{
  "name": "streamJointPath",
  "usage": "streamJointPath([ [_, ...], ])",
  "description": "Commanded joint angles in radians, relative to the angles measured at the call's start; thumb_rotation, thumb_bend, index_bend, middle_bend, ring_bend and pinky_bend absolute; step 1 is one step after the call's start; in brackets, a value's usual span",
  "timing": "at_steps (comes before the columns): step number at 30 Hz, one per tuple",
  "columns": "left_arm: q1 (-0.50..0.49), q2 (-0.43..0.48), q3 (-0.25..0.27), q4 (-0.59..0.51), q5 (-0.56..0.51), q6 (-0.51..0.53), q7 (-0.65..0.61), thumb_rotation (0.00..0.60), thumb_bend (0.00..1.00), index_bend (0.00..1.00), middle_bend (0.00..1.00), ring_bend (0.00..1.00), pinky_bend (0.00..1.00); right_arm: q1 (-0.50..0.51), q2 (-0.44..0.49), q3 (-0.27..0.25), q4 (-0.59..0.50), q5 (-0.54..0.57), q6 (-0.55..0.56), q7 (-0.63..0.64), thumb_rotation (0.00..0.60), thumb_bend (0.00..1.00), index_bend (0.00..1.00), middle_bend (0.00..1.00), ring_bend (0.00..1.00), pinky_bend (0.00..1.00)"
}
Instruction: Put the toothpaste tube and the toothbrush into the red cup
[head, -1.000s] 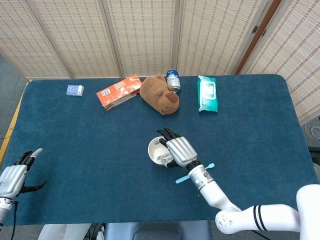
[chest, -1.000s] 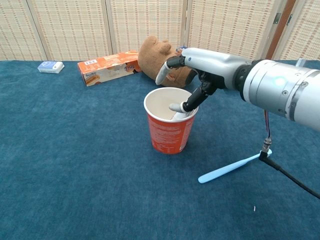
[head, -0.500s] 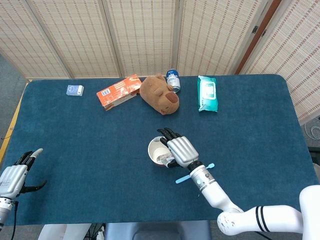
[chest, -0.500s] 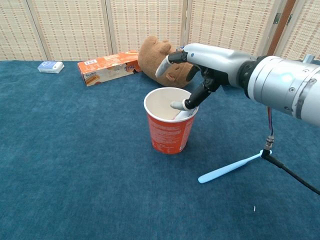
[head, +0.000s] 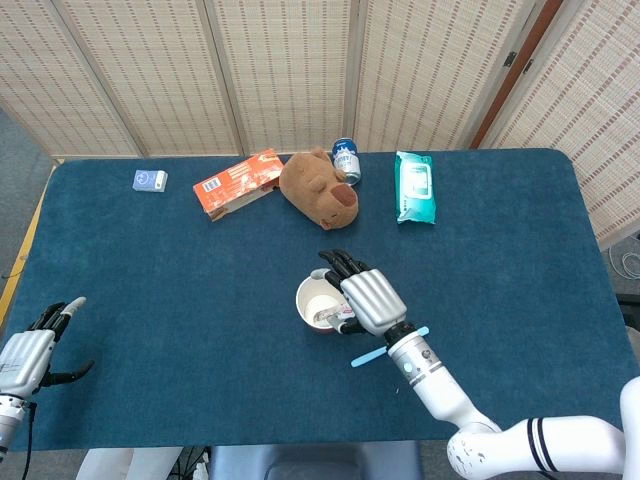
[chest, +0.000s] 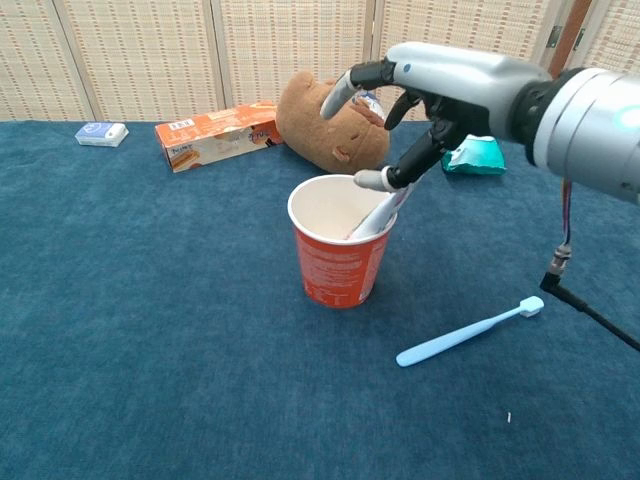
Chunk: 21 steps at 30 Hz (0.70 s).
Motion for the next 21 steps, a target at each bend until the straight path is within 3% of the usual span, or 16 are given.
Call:
streamJointPath([
  [1,0.001,-0.001,0.0,-0.001,0.001,0.002,0.006,0.6,0.22,0.02,0.15,0.09,0.26,-0.028,0.059,-0.01,-0.061,-0.04,0.042,-0.028,0.6,0.19,0.26,0.09,0.0,0.24],
  [9,0.002,-0.004,0.002,-0.006,0.0,0.006,0.023,0.6,0.22,0.02,0.15,0.09,0.26,-0.098,0.181,-0.053,-0.151,-0.094,0.107,-0.061,0.6,0.19,0.27,0.06,0.0,0.23],
  [21,0.002,-0.008,0.005,-0.01,0.0,0.003,0.037,0.6,0.22,0.02,0.15,0.09,0.26,-0.216,0.297,-0.15,-0.196,-0.204,0.144,-0.021,0.6,0.19,0.42,0.06,0.0,0.23],
])
